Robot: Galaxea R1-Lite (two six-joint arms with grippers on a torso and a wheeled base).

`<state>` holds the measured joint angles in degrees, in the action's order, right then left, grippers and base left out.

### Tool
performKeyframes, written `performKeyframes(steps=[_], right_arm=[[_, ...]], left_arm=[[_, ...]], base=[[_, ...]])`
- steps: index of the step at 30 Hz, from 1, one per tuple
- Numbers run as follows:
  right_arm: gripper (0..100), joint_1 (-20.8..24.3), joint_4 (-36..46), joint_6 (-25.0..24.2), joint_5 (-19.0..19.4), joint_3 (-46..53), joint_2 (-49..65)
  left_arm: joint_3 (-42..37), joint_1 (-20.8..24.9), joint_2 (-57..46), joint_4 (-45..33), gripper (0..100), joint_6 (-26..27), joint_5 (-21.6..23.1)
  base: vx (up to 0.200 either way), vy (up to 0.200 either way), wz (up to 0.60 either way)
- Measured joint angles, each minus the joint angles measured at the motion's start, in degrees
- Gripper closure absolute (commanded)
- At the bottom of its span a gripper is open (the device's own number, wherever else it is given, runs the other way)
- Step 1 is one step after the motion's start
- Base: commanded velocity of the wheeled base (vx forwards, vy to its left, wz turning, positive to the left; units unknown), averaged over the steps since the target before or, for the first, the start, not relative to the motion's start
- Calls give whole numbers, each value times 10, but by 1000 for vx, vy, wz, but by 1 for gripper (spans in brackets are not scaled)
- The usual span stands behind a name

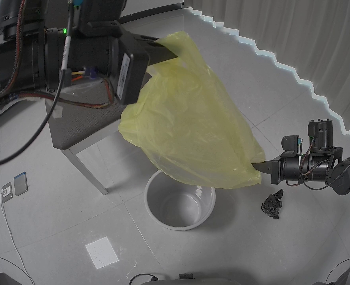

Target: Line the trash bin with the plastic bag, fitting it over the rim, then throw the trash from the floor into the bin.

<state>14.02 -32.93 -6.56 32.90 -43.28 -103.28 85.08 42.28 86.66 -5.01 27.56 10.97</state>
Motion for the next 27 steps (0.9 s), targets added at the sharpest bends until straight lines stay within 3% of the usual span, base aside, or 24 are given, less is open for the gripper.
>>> performKeyframes(steps=[4,9,13,17,27], right_arm=[[100,-4,0,-3,-6,-4,3],[100,-6,1,-4,-41,-7,4],[100,-2,5,-5,-64,-8,4],[100,6,22,-4,-78,-8,5],[100,26,101,13,-115,-20,4]], left_arm=[[0,-2,10,2,100,-71,-17],[-17,-5,28,38,100,-238,-100],[-72,-14,39,82,100,-334,-135],[-170,-26,46,160,100,-366,-151],[-433,-63,87,438,100,-407,-160]], base=[[0,0,0],[0,0,0],[0,0,0],[0,0,0],[0,0,0]])
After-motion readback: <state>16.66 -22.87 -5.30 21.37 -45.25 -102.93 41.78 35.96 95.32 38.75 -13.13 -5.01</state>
